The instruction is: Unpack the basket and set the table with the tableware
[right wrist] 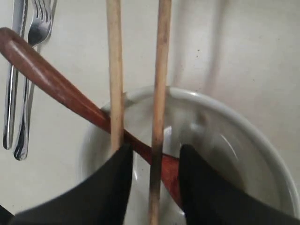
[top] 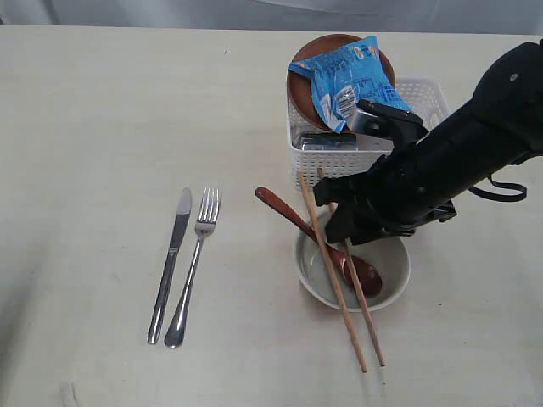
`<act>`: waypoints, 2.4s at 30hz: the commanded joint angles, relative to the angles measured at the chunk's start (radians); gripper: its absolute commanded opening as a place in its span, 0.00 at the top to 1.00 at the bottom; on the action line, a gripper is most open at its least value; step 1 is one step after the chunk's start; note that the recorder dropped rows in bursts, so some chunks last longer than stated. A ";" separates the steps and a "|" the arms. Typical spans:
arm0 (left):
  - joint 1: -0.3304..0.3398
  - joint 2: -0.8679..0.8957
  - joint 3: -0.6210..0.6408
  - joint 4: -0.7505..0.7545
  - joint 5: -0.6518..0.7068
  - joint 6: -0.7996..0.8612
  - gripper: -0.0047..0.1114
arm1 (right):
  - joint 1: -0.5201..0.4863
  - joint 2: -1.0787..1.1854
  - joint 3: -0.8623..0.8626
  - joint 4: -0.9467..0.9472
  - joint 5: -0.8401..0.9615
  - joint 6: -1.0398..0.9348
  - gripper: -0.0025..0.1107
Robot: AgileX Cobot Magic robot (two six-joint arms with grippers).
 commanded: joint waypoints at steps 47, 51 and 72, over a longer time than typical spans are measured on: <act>0.003 -0.003 0.004 0.003 -0.002 0.006 0.96 | 0.358 0.001 -0.215 -0.724 0.237 0.676 0.48; 0.003 -0.003 0.004 0.003 -0.002 0.006 0.96 | 0.358 0.001 -0.215 -0.667 0.218 0.645 0.48; 0.003 -0.003 0.004 0.003 -0.002 0.006 0.96 | 0.358 0.059 -0.215 -0.661 0.221 0.631 0.46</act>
